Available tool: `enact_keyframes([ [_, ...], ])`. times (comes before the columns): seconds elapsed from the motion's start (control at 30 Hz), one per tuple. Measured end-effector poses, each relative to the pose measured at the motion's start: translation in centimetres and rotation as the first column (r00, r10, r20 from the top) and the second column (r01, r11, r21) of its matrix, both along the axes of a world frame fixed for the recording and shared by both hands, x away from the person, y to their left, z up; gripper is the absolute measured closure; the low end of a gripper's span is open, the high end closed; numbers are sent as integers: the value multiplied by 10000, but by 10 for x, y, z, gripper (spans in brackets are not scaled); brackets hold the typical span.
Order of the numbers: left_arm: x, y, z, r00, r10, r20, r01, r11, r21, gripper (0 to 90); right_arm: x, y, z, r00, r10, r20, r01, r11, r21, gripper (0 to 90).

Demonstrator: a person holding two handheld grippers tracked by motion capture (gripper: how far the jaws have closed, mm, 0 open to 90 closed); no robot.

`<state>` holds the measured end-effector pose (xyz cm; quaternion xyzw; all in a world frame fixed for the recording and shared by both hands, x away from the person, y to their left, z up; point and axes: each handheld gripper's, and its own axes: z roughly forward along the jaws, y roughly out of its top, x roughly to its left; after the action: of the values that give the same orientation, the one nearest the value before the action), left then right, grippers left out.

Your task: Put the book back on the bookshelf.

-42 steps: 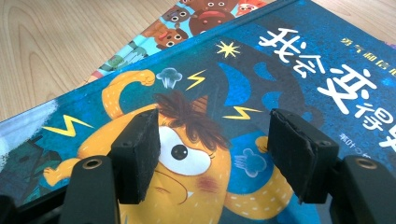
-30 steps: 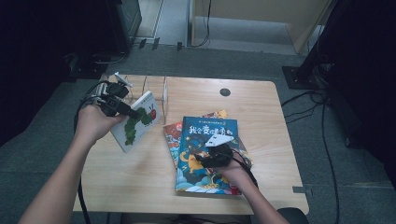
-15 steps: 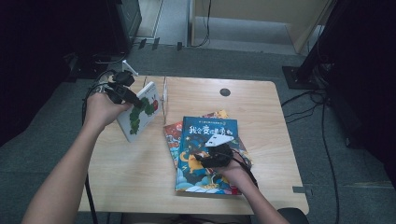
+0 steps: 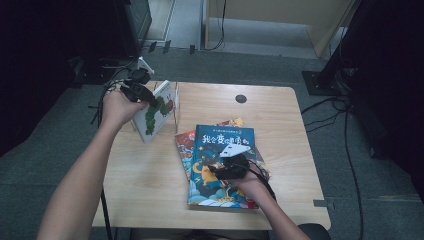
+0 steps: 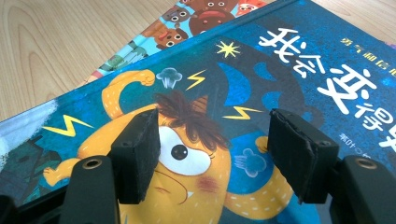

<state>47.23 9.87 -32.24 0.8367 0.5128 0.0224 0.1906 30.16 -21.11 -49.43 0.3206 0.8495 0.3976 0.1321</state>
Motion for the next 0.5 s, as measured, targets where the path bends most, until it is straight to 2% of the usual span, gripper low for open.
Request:
enact_keyframes([
  [0.37,22,1,-9,9994,328,-94,-330,9991,-270,776,0,0,0,10000,-2,2,2,10000,0,345],
  [0.5,30,-1,-13,9990,437,-84,-439,9989,-164,776,0,0,0,10000,-8,-9,8,10000,13,344],
])
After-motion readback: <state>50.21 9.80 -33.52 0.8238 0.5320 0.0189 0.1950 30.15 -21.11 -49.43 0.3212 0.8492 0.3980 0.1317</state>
